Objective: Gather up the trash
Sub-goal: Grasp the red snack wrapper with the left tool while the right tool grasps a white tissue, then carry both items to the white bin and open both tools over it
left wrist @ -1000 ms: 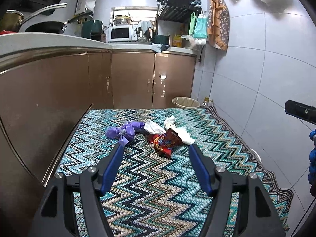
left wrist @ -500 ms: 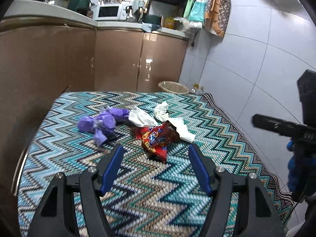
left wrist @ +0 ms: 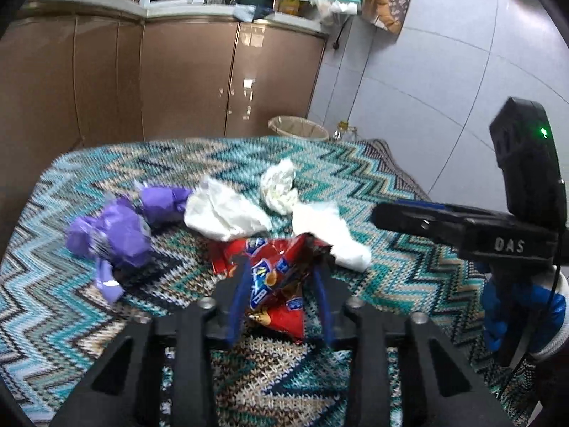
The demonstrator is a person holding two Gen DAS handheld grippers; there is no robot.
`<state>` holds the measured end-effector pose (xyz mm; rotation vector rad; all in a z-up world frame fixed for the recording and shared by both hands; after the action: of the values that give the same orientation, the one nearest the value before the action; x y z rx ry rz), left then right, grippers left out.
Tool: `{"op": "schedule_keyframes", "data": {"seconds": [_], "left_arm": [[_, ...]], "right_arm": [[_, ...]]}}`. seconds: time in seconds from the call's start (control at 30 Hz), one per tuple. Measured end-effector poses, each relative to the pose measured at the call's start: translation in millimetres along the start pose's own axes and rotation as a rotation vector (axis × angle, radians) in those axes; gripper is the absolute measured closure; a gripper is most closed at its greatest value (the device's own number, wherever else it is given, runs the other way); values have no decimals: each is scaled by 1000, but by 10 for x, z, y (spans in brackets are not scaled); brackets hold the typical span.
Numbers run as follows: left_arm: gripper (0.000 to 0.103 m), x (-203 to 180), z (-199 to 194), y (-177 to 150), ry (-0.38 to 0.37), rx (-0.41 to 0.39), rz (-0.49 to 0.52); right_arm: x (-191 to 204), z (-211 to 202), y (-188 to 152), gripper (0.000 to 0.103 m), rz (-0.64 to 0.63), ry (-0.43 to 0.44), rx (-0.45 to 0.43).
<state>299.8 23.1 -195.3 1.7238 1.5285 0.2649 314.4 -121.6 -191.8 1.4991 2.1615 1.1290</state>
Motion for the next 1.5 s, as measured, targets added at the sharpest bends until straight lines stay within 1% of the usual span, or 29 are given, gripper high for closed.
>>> {"op": "schedule_keyframes", "data": {"seconds": [0.03,0.07,0.13,0.23,0.3,0.33,0.4,0.43,0.5,0.57,0.63,0.83,0.97,1.23,1.4,1.5], "left_arm": [[80,14,44,-17,-1,12,-6],[84,34,91,-32,-5,28,-17],[87,61,110,-33,-24,36,-38],[92,118,135,-40,-50,54,-69],[93,129,139,-42,-58,59,-77],[94,122,134,-43,-58,57,-74],[95,108,124,-49,-54,53,-66],[95,100,123,-51,-51,52,-63],[95,94,111,-53,-42,47,-58],[96,84,87,-48,-30,42,-53],[96,48,42,-38,-22,32,-50],[99,-41,-345,-47,-22,-13,-50],[99,-110,-703,-62,-16,-59,-43],[99,-306,-1402,-116,-22,-152,-25],[99,-507,-1786,-178,-29,-199,3],[99,-672,-1939,-217,-32,-216,29]], "right_arm": [[-15,79,-3,36,1,8,9],[-23,150,-4,37,1,15,18],[-37,255,-15,40,2,25,33],[-40,407,-51,48,3,42,57],[-29,475,-82,56,1,53,72],[-26,489,-85,58,-2,53,73],[-22,495,-71,69,-9,57,72],[-16,508,-68,73,-15,58,76],[11,534,-77,86,-30,64,87],[53,527,-79,94,-52,66,91],[71,507,-72,97,-65,54,89],[173,28,-36,99,-80,19,22],[271,-417,-27,99,-91,-11,-33],[529,-1134,-99,99,-115,-45,-111],[651,-1545,-173,99,-124,-60,-166],[662,-1772,-240,99,-117,-67,-201]]}}
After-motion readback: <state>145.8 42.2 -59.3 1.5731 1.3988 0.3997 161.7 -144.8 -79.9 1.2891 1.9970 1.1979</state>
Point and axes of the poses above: each gripper's, at about its wrist camera, not at the fingertips, and z roughly the way its jaws point, x to its left, y to its top, the point moved 5 cm from there along z, roughly the way its jaws point, and after that the axes turned 12 degrees about -z, right-handed, at the moved point
